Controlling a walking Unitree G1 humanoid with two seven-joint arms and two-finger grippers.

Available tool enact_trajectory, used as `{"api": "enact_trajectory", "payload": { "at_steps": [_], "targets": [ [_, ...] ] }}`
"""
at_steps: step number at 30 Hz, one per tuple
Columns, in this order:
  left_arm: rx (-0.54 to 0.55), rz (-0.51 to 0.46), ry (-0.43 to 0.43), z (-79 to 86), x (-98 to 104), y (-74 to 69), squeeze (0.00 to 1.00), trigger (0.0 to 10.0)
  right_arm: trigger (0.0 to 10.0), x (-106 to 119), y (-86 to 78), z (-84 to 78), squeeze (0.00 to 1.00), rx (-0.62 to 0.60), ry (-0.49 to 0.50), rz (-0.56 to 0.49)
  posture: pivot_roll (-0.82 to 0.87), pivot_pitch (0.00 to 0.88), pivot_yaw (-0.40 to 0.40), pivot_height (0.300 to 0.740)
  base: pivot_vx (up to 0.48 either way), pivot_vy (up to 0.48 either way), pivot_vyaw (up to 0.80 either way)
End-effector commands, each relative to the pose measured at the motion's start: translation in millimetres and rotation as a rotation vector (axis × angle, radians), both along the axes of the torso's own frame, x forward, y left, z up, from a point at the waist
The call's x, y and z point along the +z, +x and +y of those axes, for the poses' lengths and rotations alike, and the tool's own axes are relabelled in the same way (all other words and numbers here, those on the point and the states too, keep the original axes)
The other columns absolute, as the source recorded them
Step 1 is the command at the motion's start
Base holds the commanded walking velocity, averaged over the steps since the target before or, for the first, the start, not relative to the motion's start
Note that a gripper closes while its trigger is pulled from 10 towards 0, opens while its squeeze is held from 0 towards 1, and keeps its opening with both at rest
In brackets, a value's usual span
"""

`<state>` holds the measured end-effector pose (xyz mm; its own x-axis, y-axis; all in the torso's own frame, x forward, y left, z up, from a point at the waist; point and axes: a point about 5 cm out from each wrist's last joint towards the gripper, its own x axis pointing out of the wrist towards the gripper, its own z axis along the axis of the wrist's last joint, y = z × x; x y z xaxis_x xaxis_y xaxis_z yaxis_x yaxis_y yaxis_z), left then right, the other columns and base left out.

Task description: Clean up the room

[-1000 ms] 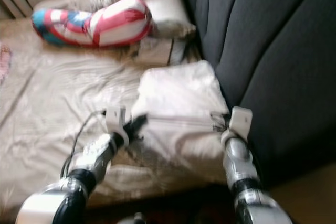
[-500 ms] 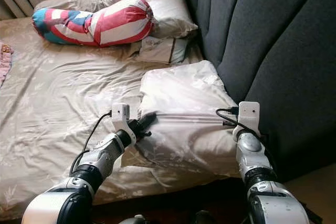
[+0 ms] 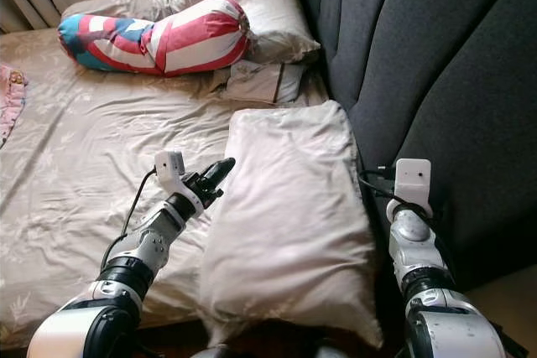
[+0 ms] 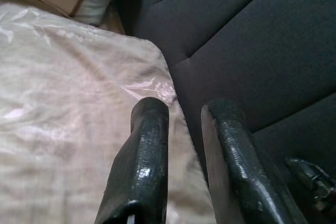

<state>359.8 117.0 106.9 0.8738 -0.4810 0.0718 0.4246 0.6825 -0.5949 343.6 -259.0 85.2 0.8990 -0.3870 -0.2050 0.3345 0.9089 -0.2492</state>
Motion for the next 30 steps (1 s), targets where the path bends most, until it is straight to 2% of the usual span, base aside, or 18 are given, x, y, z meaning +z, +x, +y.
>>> {"api": "enact_trajectory", "payload": {
  "at_steps": [1,2,3,4,5,6,7,9,12,17,18,19,20,23,27,29,30],
  "targets": [
    [-0.009,0.001,-0.013,1.0,0.2,-1.0,1.00,10.0,10.0,21.0,4.8,-9.0,0.93,-0.036,-0.041,-0.116,-0.13,0.138,0.060,0.740,0.000,0.000,0.00],
    [-0.006,0.003,-0.010,1.4,-0.2,-1.4,1.00,10.0,10.0,21.8,5.6,-4.9,0.42,-0.022,-0.032,-0.138,-0.13,0.138,0.060,0.740,0.000,0.000,0.00],
    [0.000,0.007,-0.007,1.9,-1.0,-2.0,1.00,10.0,10.0,20.2,5.5,-2.3,0.14,-0.008,-0.025,-0.139,-0.14,0.138,0.059,0.740,0.000,0.000,0.00],
    [0.000,0.007,-0.007,1.9,-1.0,-2.0,1.00,10.0,10.0,20.2,5.5,-2.3,0.14,-0.008,-0.025,-0.139,-0.14,0.138,0.059,0.740,0.000,0.000,0.00],
    [0.008,0.010,-0.001,2.9,-1.9,-2.1,1.00,10.0,10.0,16.9,5.0,2.4,0.00,0.016,-0.005,-0.136,-0.14,0.138,0.058,0.740,0.000,0.000,0.00],
    [0.034,0.015,0.026,6.3,-3.7,-2.3,0.00,10.0,10.0,7.8,3.2,13.5,0.00,0.068,0.048,-0.123,-0.14,0.137,0.058,0.740,0.000,0.000,0.00],
    [0.047,0.016,0.043,8.2,-4.4,-2.3,0.00,10.0,10.0,3.2,2.0,18.8,0.00,0.092,0.076,-0.115,-0.14,0.137,0.058,0.740,0.000,0.000,0.00],
    [0.120,0.029,0.117,19.6,-8.8,-2.3,0.00,10.0,10.0,-22.6,-9.3,38.2,0.00,0.163,0.174,-0.043,-0.14,0.135,0.057,0.740,0.000,0.000,0.00],
    [0.131,0.030,0.192,24.8,-13.4,-4.8,0.00,10.0,10.0,-40.7,-19.7,46.7,0.00,0.184,0.218,0.022,-0.14,0.133,0.057,0.740,0.000,0.000,0.00],
    [0.125,0.039,0.231,28.3,-20.3,-10.0,0.00,10.0,10.0,-60.4,-33.4,49.9,0.00,0.169,0.233,0.104,-0.14,0.128,0.059,0.740,0.000,0.000,0.00],
    [0.129,0.051,0.252,32.6,-25.9,-14.6,0.00,10.0,10.0,-68.6,-40.7,48.0,0.46,0.144,0.241,0.130,-0.14,0.127,0.059,0.740,0.000,0.000,0.00],
    [0.129,0.051,0.252,32.6,-25.9,-14.6,0.00,10.0,10.0,-68.6,-40.7,48.0,0.46,0.144,0.241,0.130,-0.14,0.127,0.059,0.740,0.000,0.000,0.00],
    [0.132,0.058,0.272,35.1,-29.2,-17.2,0.00,10.0,10.0,-71.2,-43.2,46.9,1.00,0.132,0.255,0.135,-0.14,0.125,0.059,0.740,0.000,0.000,0.00],
    [0.135,0.064,0.286,37.2,-31.6,-18.8,0.00,10.0,10.0,-72.3,-44.2,46.3,1.00,0.124,0.264,0.138,-0.14,0.123,0.059,0.740,0.000,0.000,0.00],
    [0.176,0.095,0.355,51.2,-44.2,-28.3,0.00,10.0,10.0,-78.0,-47.8,49.7,1.00,0.139,0.345,0.157,-0.14,0.119,0.058,0.740,0.000,0.000,0.00],
    [0.238,0.119,0.391,63.1,-50.2,-33.9,0.00,10.0,10.0,-86.9,-53.4,56.1,1.00,0.198,0.378,0.223,-0.13,0.116,0.060,0.740,0.000,0.000,0.00],
    [0.238,0.119,0.391,63.1,-50.2,-33.9,0.00,10.0,10.0,-86.9,-53.4,56.1,1.00,0.198,0.378,0.223,-0.13,0.116,0.060,0.740,0.000,0.000,0.00]
  ]
}}
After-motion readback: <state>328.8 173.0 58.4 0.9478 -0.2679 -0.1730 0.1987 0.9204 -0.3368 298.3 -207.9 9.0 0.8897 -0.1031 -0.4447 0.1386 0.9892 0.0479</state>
